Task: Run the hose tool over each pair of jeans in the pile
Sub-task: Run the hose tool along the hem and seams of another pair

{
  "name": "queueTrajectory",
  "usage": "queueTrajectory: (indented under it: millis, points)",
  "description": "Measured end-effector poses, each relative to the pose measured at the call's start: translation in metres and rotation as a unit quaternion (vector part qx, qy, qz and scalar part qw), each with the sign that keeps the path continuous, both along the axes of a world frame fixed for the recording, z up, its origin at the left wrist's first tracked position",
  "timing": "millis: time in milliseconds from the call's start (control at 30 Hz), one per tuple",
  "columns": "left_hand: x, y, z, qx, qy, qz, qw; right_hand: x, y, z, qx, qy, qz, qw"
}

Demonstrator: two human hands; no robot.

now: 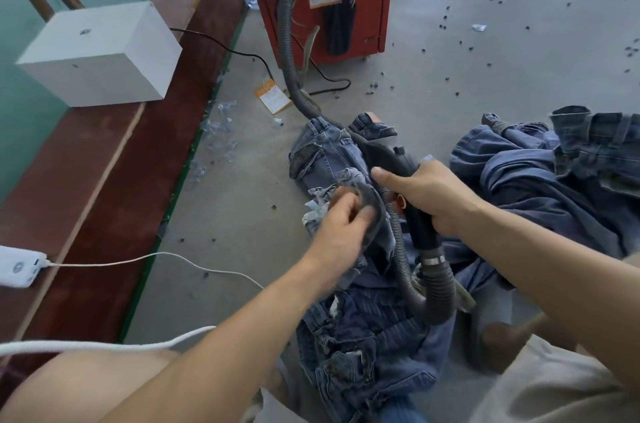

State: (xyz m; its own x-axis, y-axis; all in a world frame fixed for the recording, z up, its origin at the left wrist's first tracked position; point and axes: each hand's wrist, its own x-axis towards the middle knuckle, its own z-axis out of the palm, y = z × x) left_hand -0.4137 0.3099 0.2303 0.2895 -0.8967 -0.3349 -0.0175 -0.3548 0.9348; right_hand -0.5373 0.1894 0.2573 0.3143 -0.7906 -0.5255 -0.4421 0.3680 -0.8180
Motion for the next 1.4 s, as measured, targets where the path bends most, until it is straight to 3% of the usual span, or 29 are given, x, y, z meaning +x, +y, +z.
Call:
queueTrajectory:
  millis: [100,167,233,300,333,400,467,567,633,700,800,967,1067,1200,1400]
  points:
    - [-0.016,0.003,-0.001,-0.021,-0.060,-0.053,0.997,0.004,0.011,-0.007,-0.061,0.045,0.040,0.996]
    - [-0.018,0.005,-0.002,-0.011,-0.051,-0.089,0.995,0.003,0.008,-0.010,-0.069,0.066,0.029,0.995]
    - [-0.014,0.007,-0.001,0.001,0.006,-0.096,0.995,-0.001,0.003,-0.013,-0.059,0.062,0.005,0.996]
    - [-0.009,0.007,-0.002,0.008,0.107,-0.026,0.994,-0.004,-0.001,-0.015,-0.050,0.058,-0.012,0.997]
    - [-0.007,0.006,-0.005,0.016,0.109,0.030,0.993,-0.006,-0.002,-0.015,-0.045,0.057,-0.015,0.997]
    - [0.005,0.003,-0.014,0.056,-0.044,0.109,0.991,-0.008,-0.006,-0.013,-0.027,0.050,-0.009,0.998]
    - [0.021,0.004,-0.028,0.146,-0.122,0.038,0.981,-0.011,-0.010,-0.010,-0.023,0.044,0.009,0.999]
    - [0.041,0.010,-0.047,0.230,-0.063,-0.144,0.961,-0.016,-0.013,-0.006,-0.039,0.045,0.032,0.998]
    - [0.051,0.014,-0.051,0.203,-0.064,-0.175,0.961,-0.019,-0.015,-0.005,-0.051,0.045,0.029,0.997]
    - [0.060,0.014,-0.044,0.166,-0.045,-0.132,0.976,-0.020,-0.020,-0.004,-0.061,0.048,0.008,0.997]
    - [0.073,0.008,-0.024,0.117,0.077,-0.034,0.990,-0.023,-0.028,-0.005,-0.063,0.040,-0.031,0.997]
    - [0.085,0.001,0.007,0.049,0.258,0.048,0.964,-0.027,-0.033,0.003,-0.078,0.040,-0.009,0.996]
    - [0.092,0.001,0.016,0.041,0.337,0.060,0.939,-0.033,-0.035,0.015,-0.136,0.056,0.030,0.989]
    - [0.103,0.004,0.019,0.034,0.349,0.054,0.935,-0.042,-0.032,0.032,-0.211,0.105,0.116,0.965]
    - [0.104,0.007,0.020,0.050,0.334,0.013,0.941,-0.044,-0.023,0.041,-0.244,0.156,0.291,0.912]
